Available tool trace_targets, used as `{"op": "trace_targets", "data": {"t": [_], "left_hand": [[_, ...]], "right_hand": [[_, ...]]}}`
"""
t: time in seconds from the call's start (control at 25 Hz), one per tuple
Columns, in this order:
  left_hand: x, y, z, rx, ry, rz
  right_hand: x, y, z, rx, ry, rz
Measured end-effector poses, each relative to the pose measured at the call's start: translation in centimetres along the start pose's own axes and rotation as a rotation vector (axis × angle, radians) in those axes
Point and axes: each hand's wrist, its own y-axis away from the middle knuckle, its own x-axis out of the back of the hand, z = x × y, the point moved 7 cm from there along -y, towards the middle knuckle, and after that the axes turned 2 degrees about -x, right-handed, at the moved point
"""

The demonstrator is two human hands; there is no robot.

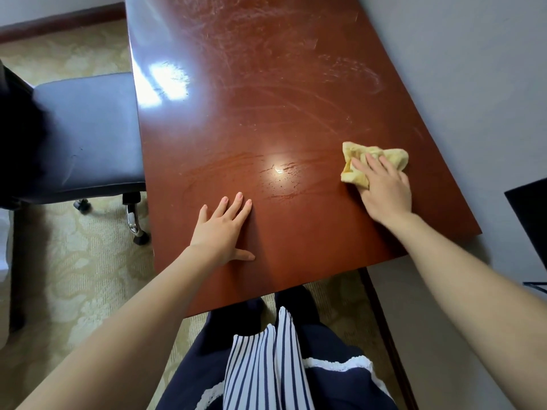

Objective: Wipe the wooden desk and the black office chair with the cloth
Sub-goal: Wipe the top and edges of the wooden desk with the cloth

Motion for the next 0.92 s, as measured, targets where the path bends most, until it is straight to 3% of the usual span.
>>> {"op": "trace_targets", "data": {"t": [0.16,0.24,0.48,0.64,0.92], "left_hand": [[0.1,0.0,-0.3,-0.009,0.001,-0.005],[0.0,0.0,-0.2,-0.010,0.010,0.002],[-0.4,0.0,-1.0,-0.039,0.122,0.063],[-0.2,0.6,-1.9,-0.056,0.216,0.200],[-2.4,3.5,-5.9,0.126,0.245,0.297]], "right_hand": [[-1.0,-4.4,-3.1,-0.097,-0.038,-0.167],[-1.4,-4.4,-6.3,-0.062,-0.043,-0.190],[-3.1,3.8,-14.2,0.277,-0.050,-0.111],[-3.8,10.7,-15.5,0.489,-0.227,-0.110],[-4.5,14.3,-15.5,0.964,-0.133,-0.152]]}}
